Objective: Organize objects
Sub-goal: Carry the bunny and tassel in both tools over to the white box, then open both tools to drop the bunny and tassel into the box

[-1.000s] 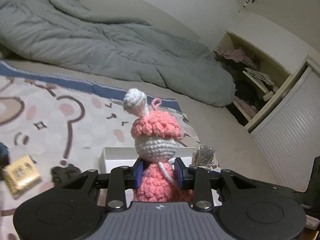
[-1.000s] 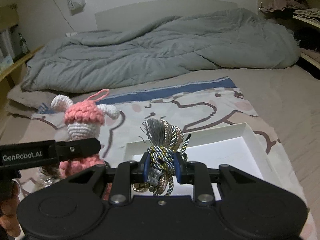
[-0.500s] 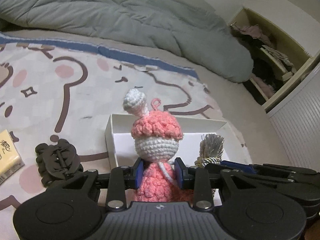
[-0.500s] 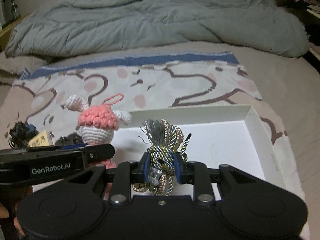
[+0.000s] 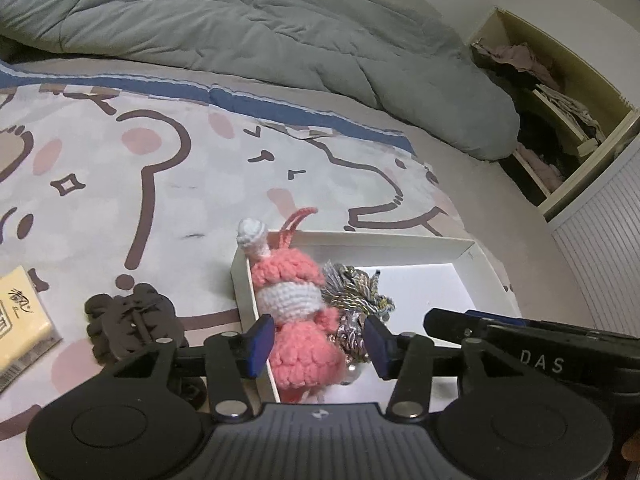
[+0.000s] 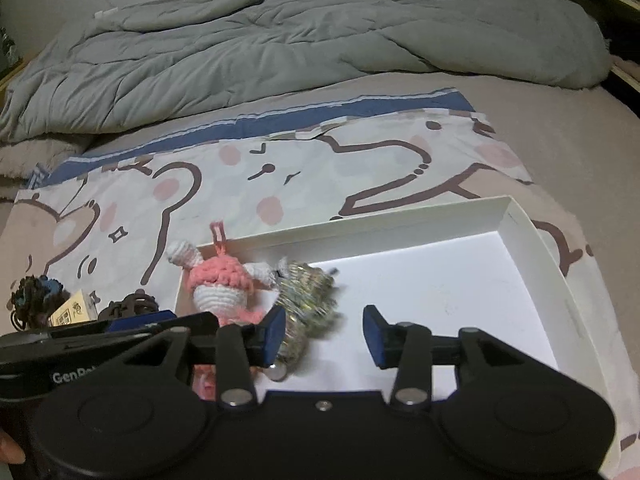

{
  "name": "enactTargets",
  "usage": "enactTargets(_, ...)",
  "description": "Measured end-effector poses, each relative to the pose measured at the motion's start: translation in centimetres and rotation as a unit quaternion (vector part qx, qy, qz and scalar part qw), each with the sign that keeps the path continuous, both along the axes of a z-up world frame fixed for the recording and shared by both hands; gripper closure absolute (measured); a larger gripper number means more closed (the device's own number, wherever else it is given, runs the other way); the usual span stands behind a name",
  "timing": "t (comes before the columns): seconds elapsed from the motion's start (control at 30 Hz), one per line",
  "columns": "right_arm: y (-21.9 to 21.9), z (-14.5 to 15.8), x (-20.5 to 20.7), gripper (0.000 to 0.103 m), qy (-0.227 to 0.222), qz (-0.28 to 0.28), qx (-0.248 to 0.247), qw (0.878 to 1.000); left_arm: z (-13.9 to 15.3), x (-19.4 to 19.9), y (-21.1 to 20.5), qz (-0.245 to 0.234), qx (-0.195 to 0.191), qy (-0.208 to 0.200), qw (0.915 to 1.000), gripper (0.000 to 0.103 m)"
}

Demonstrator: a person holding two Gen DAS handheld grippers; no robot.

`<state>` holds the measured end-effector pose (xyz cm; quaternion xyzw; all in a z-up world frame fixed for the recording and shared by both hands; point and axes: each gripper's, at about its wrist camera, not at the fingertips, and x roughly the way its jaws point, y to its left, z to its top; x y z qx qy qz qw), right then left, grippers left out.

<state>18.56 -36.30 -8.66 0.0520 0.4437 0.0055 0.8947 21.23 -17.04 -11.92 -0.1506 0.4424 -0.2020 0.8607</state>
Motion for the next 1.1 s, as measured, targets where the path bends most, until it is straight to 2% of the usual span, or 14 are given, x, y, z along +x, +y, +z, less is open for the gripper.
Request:
enactTargets(0.3,-0.1,0.8,-1.1,0.06,-0.004,-0.009,0.006,1.0,1.2,-1.0,0.0,-0.002,0.018,-0.005,0.9998,0.053)
enactTargets(0.7,-0.5,3.6,-4.3,0.06,-0.038,-0.018,0.017,0.999,4.4,-3.7,0.6,-0.006,0.049,-0.033,0.9982,0.05)
enactTargets(0.87,-0.6,4.8,-6.0,0.06,-0.052,-0.022,0.018,0.998,5.5,-4.9,0.9,-0.005,0.059,-0.042,0.9974,0.046)
enactTargets(1.1,-0.9,6.0,-8.6,0.057,-0.068,-0.024,0.015,0.997,7.5,-7.0,1.5,-0.005,0.078,-0.06,0.9951,0.032)
